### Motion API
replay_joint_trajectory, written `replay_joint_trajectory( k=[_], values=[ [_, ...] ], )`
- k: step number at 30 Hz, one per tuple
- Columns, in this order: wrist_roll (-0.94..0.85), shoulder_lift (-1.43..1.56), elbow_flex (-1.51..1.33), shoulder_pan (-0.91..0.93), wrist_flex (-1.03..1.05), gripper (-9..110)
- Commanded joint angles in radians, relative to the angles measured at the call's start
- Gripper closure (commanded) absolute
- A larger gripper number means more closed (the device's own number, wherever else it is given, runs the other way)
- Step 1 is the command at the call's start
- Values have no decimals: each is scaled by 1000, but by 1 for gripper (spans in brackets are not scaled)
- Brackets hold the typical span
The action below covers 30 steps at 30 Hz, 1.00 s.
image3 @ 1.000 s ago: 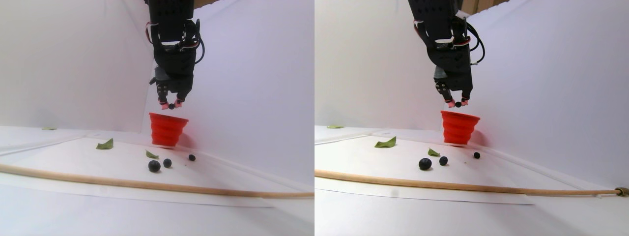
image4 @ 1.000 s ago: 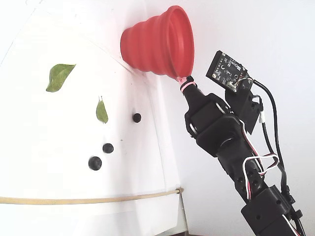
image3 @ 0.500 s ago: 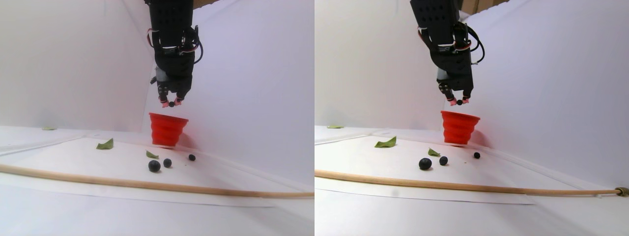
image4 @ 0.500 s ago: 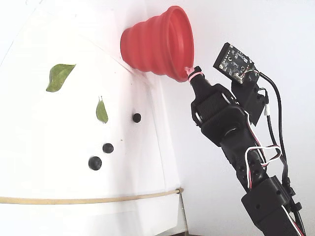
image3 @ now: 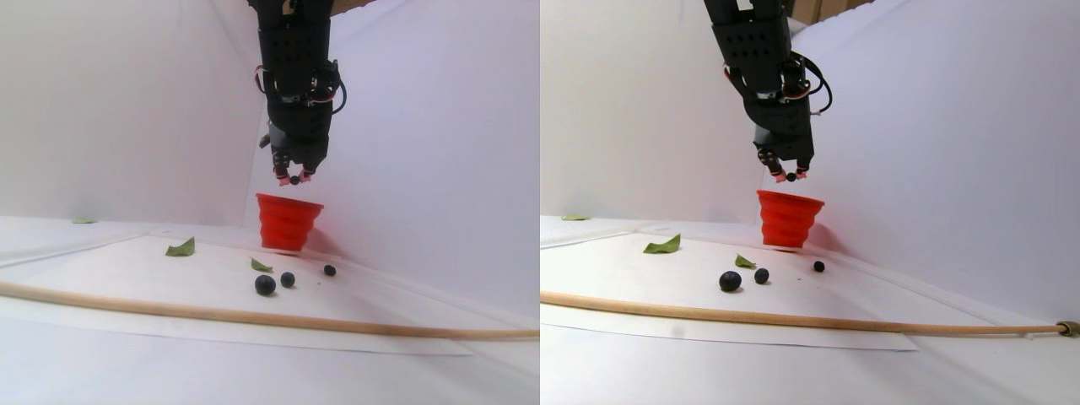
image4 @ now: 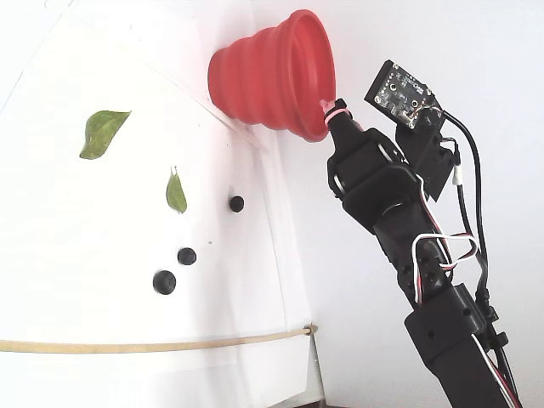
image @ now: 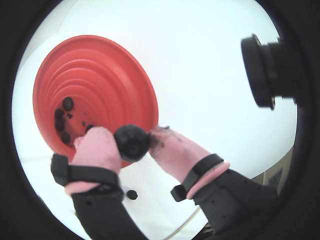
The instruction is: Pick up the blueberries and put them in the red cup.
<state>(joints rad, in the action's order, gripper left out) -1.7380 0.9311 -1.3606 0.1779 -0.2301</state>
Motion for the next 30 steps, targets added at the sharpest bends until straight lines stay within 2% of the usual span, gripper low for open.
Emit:
replay_joint_trajectory(
  k=[1,20,30],
  values=[
    [6,34,141,28,-12,87],
    [3,-87,313,18,-5,87],
    [0,-67,264,15,-32,81]
  ],
)
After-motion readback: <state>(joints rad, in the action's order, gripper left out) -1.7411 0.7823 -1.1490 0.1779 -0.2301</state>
